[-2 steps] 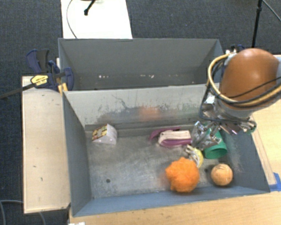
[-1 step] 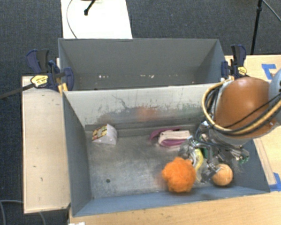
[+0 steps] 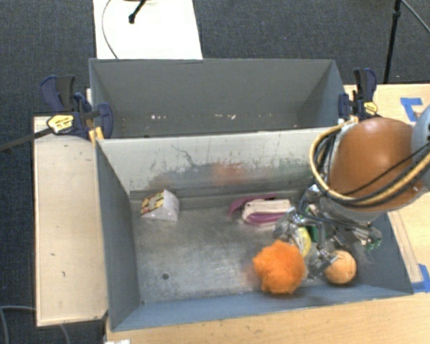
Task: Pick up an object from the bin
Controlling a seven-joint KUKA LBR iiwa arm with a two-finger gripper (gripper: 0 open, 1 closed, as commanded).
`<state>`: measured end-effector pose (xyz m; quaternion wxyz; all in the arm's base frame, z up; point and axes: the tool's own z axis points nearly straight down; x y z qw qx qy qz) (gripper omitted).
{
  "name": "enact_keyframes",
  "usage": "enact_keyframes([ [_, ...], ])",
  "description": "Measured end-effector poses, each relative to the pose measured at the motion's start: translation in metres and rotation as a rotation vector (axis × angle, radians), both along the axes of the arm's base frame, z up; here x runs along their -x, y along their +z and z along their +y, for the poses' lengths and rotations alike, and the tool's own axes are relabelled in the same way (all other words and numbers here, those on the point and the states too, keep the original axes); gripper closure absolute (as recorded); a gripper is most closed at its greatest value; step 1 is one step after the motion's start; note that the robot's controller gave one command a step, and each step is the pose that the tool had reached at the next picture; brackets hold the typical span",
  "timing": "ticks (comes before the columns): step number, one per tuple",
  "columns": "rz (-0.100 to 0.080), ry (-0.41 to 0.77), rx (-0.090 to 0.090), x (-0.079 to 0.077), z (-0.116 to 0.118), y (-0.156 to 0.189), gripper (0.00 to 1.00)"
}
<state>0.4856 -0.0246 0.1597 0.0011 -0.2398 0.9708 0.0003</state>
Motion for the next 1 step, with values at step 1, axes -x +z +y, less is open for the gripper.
enact_keyframes([
  [1,-0.006,0.085,0.001,-0.0075,-0.0110,-0.0333,0.00],
])
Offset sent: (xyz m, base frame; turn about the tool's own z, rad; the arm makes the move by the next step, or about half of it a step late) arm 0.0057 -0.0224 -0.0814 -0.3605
